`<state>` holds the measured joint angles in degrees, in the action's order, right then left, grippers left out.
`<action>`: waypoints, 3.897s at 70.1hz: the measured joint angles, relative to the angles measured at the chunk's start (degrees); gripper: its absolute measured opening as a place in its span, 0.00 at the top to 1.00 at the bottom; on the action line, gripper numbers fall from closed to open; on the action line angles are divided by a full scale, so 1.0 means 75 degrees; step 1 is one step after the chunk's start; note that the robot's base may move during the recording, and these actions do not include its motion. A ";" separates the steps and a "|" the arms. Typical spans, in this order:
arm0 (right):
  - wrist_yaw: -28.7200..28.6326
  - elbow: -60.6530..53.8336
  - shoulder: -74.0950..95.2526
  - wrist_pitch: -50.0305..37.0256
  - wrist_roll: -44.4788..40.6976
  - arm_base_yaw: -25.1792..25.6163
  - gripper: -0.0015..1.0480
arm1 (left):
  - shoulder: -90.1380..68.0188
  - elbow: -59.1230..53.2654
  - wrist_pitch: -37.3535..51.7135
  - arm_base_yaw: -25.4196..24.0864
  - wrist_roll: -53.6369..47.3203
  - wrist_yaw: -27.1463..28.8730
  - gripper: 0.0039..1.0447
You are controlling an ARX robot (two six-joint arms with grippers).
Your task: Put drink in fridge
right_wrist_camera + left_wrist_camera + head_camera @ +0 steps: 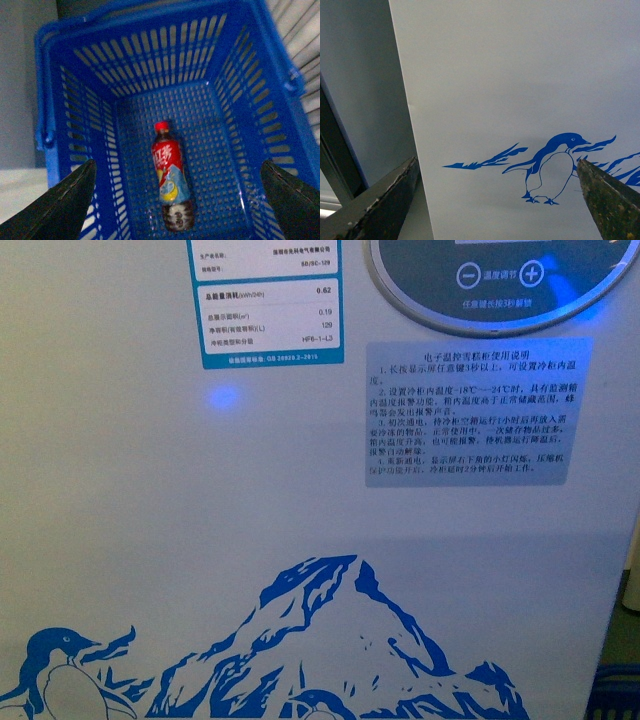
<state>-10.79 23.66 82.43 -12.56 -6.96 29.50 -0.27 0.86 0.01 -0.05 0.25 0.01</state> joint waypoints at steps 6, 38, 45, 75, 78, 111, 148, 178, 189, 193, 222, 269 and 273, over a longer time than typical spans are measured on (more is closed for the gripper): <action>-0.0012 0.0356 0.1276 -0.0408 -0.0207 -0.0017 0.07 | 0.0003 0.0000 0.0000 0.0000 0.0000 -0.0003 0.08; 0.0358 0.1950 0.6752 -0.2521 -0.0312 -0.0723 0.07 | 0.0003 0.0000 0.0000 0.0000 0.0000 -0.0003 0.08; 0.0431 0.2463 0.7638 -0.2681 -0.0315 -0.0761 0.07 | 0.0003 0.0000 0.0000 0.0000 0.0000 -0.0003 0.08; 0.0513 0.4584 1.0287 -0.2766 -0.0332 -0.1072 0.07 | 0.0003 0.0000 0.0000 0.0000 0.0000 -0.0003 0.08; 0.0600 0.4814 1.0550 -0.2742 -0.0332 -0.1084 0.07 | 0.0003 0.0000 0.0000 0.0000 0.0000 -0.0003 0.08; 0.0874 0.5863 1.1578 -0.2090 -0.0303 -0.1032 0.07 | 0.0003 0.0000 0.0000 0.0000 0.0000 -0.0003 0.08; 0.1247 0.6376 1.1744 -0.1510 -0.0341 -0.0842 0.50 | 0.0003 0.0000 0.0000 0.0000 0.0000 0.0000 0.08; 0.0845 0.4896 1.0238 -0.2323 -0.0023 -0.0804 0.62 | 0.0003 0.0000 0.0000 0.0000 0.0000 -0.0003 0.08; 0.0629 0.3063 0.7437 -0.3209 -0.0210 -0.0871 0.63 | 0.0003 0.0000 0.0000 0.0000 0.0000 -0.0003 0.08; 0.0382 0.2358 0.6149 -0.3212 -0.0256 -0.0863 0.63 | 0.0003 0.0000 0.0000 0.0000 0.0000 -0.0003 0.08; -0.0501 0.0638 -0.0484 -0.1256 -0.0356 -0.0676 0.63 | 0.0003 0.0000 0.0000 0.0000 0.0000 -0.0003 0.08; 0.1510 0.1719 -0.6237 0.1431 0.0650 -0.2970 0.63 | 0.0003 0.0000 0.0000 0.0000 0.0000 -0.0003 0.08; 0.1973 0.1693 -0.6531 0.1553 0.0542 -0.3328 0.63 | 0.0003 0.0000 0.0000 0.0000 0.0000 -0.0003 0.08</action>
<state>4.01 36.36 33.45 -0.91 -2.90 4.54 -0.25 0.86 0.01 -0.05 0.25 -0.01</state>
